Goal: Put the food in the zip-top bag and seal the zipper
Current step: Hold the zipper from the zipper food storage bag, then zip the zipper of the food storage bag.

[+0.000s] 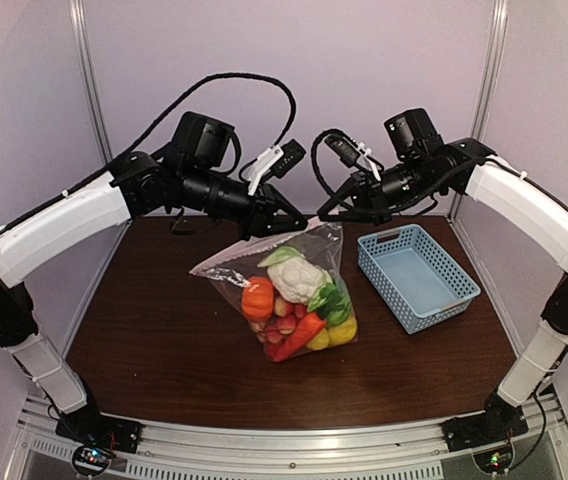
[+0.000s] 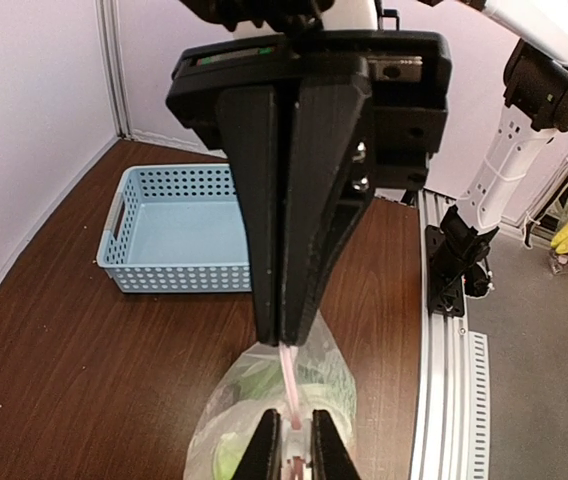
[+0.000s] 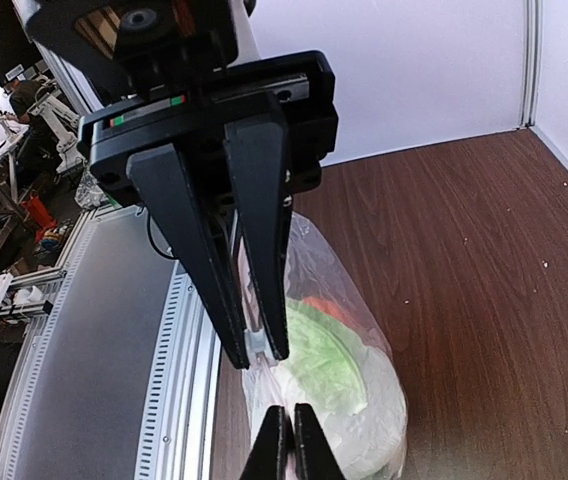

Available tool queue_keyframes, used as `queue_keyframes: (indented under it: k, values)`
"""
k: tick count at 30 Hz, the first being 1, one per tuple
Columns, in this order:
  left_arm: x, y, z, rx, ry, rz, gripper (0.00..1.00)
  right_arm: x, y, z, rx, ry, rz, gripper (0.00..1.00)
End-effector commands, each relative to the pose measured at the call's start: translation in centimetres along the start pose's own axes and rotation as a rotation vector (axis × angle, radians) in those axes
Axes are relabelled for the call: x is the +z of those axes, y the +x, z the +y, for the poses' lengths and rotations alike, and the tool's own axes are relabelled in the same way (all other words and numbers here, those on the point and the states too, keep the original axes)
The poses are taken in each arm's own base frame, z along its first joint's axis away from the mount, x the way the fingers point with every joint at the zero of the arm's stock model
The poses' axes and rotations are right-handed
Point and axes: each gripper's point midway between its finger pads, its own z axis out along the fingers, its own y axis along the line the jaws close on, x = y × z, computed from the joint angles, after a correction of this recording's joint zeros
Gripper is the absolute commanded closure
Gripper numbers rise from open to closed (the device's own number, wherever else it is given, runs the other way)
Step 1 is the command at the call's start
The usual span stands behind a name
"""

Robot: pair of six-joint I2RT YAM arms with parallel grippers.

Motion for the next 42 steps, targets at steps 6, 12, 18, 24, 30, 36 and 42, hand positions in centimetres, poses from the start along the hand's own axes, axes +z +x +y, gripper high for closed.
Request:
queue_keyframes:
  k: [6,12,18,24,30,36,42]
  values:
    - [-1.2,-0.8,0.4,-0.015,-0.044,-0.024,1.0,-2.6,0.0,-0.3,-0.062,0.027,-0.009,1.0]
    - [-2.6,0.8,0.2,-0.037,-0.081,0.014,1.0,-5.4,-0.3,-1.5,-0.057,0.069,-0.043,1.0]
    - [-4.0,1.9,0.1,-0.042,-0.123,0.029,1.0,-6.5,-0.4,-2.2,-0.066,0.112,-0.054,1.0]
    - [-5.0,3.3,0.1,-0.056,-0.157,0.045,1.0,-7.3,-0.2,-3.4,-0.053,0.145,-0.064,1.0]
    - [-6.2,4.9,-0.2,-0.057,-0.187,0.058,1.0,-8.1,0.3,-4.5,-0.031,0.177,-0.075,1.0]
    - [-6.9,5.9,0.0,-0.051,-0.22,0.069,1.0,-8.0,0.6,-5.1,-0.019,0.186,-0.075,1.0]
    - [-6.8,6.9,0.2,-0.056,-0.234,0.095,1.0,-8.0,0.7,-5.6,-0.013,0.196,-0.077,1.0]
